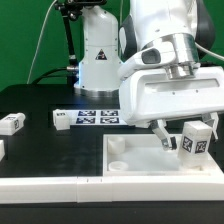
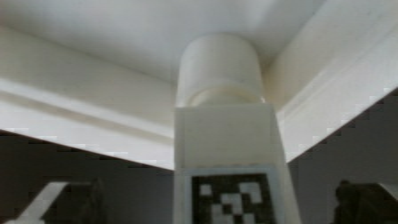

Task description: Assemble one leg

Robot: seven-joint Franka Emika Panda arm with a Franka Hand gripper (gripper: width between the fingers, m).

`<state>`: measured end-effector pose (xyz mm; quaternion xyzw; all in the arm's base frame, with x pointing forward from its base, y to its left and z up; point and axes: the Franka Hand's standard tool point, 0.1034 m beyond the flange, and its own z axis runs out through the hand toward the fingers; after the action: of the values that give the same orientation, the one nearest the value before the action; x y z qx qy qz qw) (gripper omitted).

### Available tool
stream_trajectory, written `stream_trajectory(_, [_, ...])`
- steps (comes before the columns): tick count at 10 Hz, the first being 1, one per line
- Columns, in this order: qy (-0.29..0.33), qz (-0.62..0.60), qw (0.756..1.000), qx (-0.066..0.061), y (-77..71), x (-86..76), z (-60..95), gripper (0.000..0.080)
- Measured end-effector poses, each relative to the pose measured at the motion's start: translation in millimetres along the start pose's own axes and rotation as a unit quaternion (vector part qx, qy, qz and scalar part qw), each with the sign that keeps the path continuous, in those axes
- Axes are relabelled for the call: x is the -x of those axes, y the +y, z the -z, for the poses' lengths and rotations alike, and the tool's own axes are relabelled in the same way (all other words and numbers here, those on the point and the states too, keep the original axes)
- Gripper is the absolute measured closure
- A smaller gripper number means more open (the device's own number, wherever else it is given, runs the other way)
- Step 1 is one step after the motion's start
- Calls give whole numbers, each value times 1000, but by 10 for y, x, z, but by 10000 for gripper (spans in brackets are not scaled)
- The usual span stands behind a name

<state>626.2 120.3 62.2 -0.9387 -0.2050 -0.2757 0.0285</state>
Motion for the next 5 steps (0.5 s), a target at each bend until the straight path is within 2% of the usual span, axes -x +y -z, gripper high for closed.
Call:
stream_trajectory(1, [0,0,1000,0,0,-6,4,151])
stream_trajectory(5, [-3,5,1000,1,46,-205,205,150])
